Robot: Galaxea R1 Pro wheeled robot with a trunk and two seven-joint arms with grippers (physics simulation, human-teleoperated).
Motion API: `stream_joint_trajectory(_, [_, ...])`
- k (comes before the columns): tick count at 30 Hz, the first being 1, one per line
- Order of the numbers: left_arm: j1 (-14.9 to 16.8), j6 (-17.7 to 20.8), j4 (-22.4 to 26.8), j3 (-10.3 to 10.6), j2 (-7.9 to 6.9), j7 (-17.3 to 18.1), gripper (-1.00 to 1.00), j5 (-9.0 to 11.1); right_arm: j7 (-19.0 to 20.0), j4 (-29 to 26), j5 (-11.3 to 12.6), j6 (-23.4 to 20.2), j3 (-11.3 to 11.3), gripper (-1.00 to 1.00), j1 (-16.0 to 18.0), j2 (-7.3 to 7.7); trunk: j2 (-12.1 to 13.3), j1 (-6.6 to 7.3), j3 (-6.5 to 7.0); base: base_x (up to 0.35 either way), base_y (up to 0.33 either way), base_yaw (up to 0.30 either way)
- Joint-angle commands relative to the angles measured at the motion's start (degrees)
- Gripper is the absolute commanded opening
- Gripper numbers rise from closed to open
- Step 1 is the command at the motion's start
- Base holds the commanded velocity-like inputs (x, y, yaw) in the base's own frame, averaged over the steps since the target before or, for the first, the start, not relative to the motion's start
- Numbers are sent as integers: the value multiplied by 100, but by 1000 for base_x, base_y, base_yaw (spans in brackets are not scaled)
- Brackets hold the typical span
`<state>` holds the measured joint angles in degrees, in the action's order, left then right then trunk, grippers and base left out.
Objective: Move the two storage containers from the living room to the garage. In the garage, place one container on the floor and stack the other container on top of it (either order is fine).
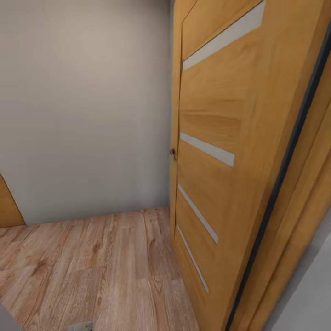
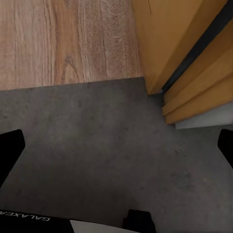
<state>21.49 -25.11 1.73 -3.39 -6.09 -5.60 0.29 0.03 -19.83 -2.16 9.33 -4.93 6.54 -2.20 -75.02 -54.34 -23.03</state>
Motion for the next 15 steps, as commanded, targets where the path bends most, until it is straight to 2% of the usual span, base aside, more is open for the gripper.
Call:
stream_joint_trajectory(1, [5, -20, -6, -30, 1, 6, 100, 3, 0, 2, -24, 16, -5, 100, 16, 1, -4, 0, -8, -3, 0, 72])
stream_joint_trajectory(6, [5, -22, -6, -30, 3, 6, 100, 6, 5, -3, -21, 9, -7, 100, 275, 1, -4, 0, -10, -1, 0, 28])
stream_joint_trajectory(15, [5, -28, -6, -30, 3, 6, 100, 6, 8, -4, -21, 11, -8, 100, 465, -30, -4, 0, -10, 0, 0, 2])
